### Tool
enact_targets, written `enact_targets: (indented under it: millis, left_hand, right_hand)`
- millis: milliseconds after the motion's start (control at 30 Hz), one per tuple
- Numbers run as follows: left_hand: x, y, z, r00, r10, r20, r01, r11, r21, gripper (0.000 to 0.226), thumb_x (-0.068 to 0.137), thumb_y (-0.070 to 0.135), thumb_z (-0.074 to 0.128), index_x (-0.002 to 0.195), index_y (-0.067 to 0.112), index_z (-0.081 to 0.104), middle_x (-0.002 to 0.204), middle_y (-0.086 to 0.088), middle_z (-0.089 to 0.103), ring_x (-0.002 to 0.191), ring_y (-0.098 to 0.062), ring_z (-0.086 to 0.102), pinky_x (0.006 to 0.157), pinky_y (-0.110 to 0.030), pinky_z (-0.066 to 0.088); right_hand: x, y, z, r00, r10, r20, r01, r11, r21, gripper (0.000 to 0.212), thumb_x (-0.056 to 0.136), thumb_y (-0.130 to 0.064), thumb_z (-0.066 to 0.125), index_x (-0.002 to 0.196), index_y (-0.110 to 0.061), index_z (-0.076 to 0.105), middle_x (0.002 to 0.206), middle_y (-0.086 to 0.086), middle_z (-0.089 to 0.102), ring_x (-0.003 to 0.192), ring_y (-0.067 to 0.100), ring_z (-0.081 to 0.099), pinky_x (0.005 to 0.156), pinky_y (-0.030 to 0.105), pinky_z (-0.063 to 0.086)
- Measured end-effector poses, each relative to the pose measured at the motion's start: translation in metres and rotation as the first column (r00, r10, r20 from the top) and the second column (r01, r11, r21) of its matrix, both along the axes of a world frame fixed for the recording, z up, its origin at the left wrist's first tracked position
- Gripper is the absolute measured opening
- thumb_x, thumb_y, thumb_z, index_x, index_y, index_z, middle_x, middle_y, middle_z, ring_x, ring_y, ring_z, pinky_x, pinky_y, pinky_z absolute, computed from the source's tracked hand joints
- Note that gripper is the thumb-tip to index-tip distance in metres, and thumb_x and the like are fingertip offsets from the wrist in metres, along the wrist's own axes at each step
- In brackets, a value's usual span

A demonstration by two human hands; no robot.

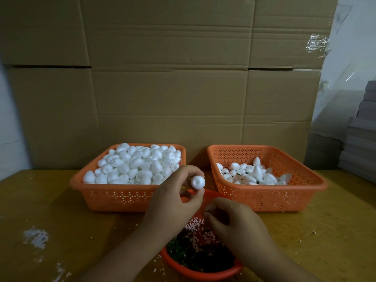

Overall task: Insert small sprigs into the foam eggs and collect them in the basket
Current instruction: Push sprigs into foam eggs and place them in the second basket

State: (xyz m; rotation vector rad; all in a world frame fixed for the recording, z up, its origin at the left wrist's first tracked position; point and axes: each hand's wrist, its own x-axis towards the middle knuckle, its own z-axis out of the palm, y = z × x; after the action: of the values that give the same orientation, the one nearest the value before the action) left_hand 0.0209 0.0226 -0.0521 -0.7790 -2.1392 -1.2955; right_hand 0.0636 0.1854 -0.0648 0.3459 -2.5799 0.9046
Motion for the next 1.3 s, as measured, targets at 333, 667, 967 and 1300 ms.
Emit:
enact_targets:
  millis: [333,667,967,1300]
  left_hand:
    - [-0.001,-0.001,0.000,0.998,0.042,-0.055,-0.045,0.998,-0.054,0.039,0.083,0.022,0.076,0.113,0.045,0.065,0.104,0.018,0.054,0.097,-0.004,0.059,0.075,-0.011,0.048]
    - [-0.001,0.000,-0.001,0.997,0.082,-0.014,-0.083,0.993,-0.085,0.031,0.079,0.046,0.069,0.103,0.045,0.050,0.105,0.029,0.057,0.095,0.005,0.056,0.074,-0.011,0.046]
    - [-0.001,-0.001,0.000,0.998,0.051,-0.026,-0.054,0.990,-0.128,0.026,0.080,0.046,0.068,0.104,0.044,0.057,0.105,0.026,0.058,0.095,0.000,0.059,0.072,-0.018,0.049]
    - [0.002,0.001,0.002,1.000,0.021,-0.006,-0.022,0.988,-0.154,0.031,0.077,0.060,0.056,0.105,0.046,0.057,0.104,0.028,0.060,0.098,0.002,0.059,0.072,-0.015,0.049]
  right_hand:
    - [0.000,0.000,0.000,1.000,0.009,0.003,-0.009,0.998,-0.058,0.002,0.087,-0.037,0.063,0.086,-0.036,0.065,0.081,-0.026,0.065,0.080,-0.005,0.061,0.068,0.020,0.049]
    - [-0.004,0.006,0.016,0.997,0.072,0.023,-0.038,0.744,-0.667,0.018,0.089,-0.011,0.065,0.079,-0.020,0.077,0.065,-0.001,0.069,0.059,0.004,0.060,0.056,0.018,0.049]
    - [-0.001,0.007,0.025,0.996,0.087,0.013,-0.035,0.525,-0.850,0.015,0.088,-0.015,0.064,0.085,-0.012,0.078,0.077,0.010,0.073,0.065,0.011,0.064,0.056,0.017,0.051]
    - [0.001,0.005,0.025,0.994,0.109,0.004,-0.058,0.561,-0.826,0.017,0.086,-0.017,0.063,0.089,-0.010,0.078,0.076,0.007,0.073,0.064,0.007,0.062,0.058,0.016,0.051]
